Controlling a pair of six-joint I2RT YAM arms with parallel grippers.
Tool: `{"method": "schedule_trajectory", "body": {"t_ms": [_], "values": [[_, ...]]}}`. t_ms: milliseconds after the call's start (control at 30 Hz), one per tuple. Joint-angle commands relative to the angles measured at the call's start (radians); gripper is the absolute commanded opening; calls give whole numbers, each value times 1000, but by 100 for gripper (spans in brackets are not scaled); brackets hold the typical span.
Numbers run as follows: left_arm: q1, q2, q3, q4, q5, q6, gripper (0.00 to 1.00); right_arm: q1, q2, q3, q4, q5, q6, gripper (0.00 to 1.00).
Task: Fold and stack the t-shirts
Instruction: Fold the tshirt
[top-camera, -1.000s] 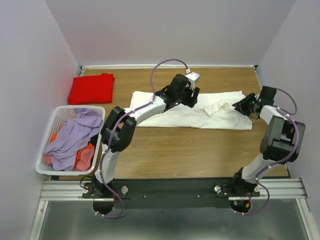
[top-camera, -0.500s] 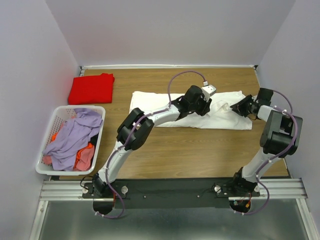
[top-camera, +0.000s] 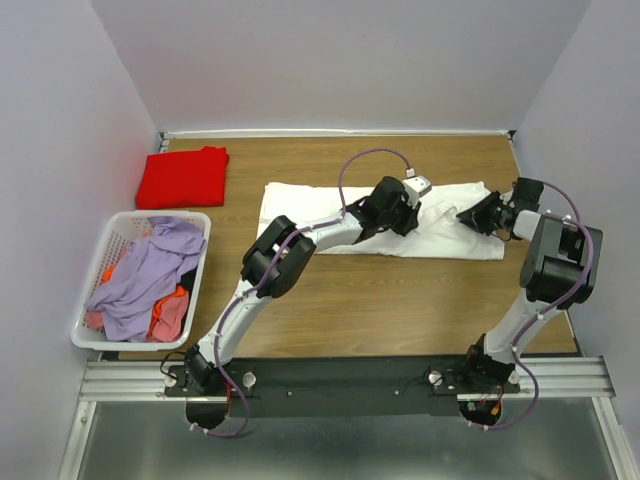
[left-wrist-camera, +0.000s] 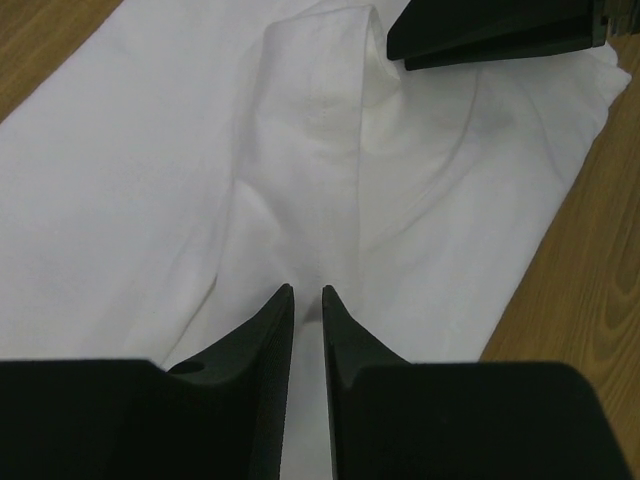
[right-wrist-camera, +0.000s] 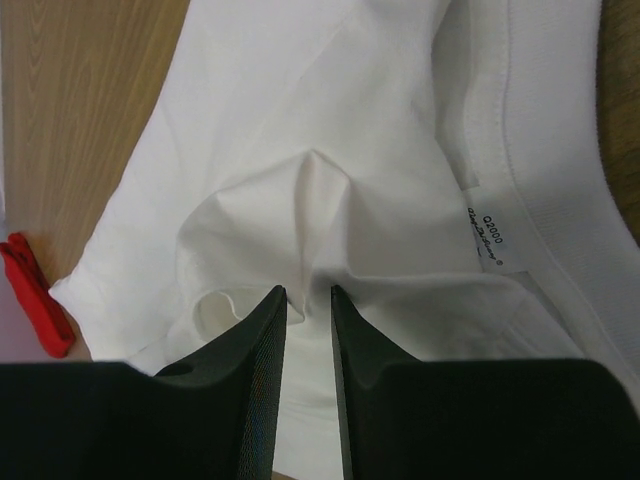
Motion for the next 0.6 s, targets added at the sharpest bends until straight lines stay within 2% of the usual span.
{"method": "schedule_trajectory", "body": {"t_ms": [0,233,467,567], "values": [[21,25,-26,28,5,-37,24,1,13,48,18,-22,-28,31],[26,22,-30,27,19,-47,23,1,-6,111,17,1,-25,32],[34,18,-37,25,39,-62,18,1,48,118,17,-39,11,32],[34,16,-42,23,48,-65,12,2,51,96,17,-60,12,33]]}}
